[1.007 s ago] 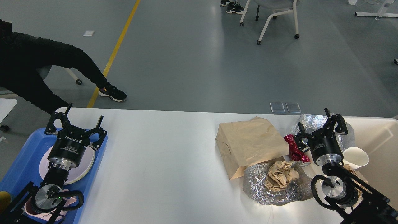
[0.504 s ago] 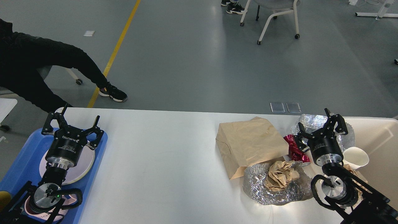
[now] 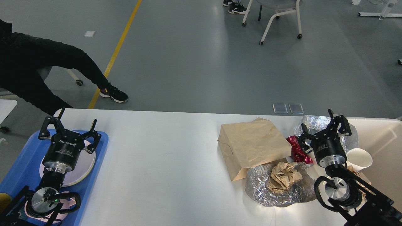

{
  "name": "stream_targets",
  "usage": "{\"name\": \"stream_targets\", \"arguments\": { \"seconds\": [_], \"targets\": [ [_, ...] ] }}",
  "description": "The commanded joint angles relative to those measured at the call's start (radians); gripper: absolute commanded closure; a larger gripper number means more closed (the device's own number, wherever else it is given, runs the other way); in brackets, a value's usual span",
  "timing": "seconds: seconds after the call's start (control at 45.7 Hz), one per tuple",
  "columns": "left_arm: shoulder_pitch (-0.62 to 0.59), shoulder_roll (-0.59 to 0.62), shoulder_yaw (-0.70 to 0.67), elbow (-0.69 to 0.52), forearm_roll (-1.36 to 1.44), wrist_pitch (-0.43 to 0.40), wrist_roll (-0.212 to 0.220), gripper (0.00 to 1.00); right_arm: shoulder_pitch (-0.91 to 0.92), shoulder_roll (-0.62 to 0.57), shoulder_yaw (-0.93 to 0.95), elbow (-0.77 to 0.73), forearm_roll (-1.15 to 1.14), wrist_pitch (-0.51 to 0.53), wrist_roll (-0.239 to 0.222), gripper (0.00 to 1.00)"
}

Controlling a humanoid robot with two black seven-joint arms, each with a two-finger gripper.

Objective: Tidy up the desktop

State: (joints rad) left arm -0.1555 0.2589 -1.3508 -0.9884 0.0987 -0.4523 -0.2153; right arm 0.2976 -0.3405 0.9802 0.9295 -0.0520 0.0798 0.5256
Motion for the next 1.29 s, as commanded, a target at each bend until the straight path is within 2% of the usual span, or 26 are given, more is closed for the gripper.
{"name": "stream_targets", "arguments": {
  "seconds": [0.0,0.131,0.307,0.394,1.27],
  "targets": [
    [-0.018,0.003,-0.002,0.037,0.001,0.003,0.008,0.04,0.000,0.000,0.000,0.000,0.000,0.000,-0.001,0.00],
    [-0.033,-0.009,-0.005,0.076,-0.001,-0.022,-0.006,0.04,0.000,0.000,0.000,0.000,0.001,0.000,-0.001,0.00],
    [-0.027,-0.021,-0.004,0.093,-0.008,-0.117,-0.018,0.04,0.000,0.000,0.000,0.000,0.000,0.000,0.001,0.00],
    [-0.027,-0.024,-0.005,0.114,-0.010,-0.138,-0.012,0.04,0.000,0.000,0.000,0.000,0.000,0.000,0.001,0.00],
    [-0.029,-0.024,-0.002,0.117,-0.011,-0.138,-0.015,0.04,0.000,0.000,0.000,0.000,0.001,0.000,-0.001,0.00]
  ]
}}
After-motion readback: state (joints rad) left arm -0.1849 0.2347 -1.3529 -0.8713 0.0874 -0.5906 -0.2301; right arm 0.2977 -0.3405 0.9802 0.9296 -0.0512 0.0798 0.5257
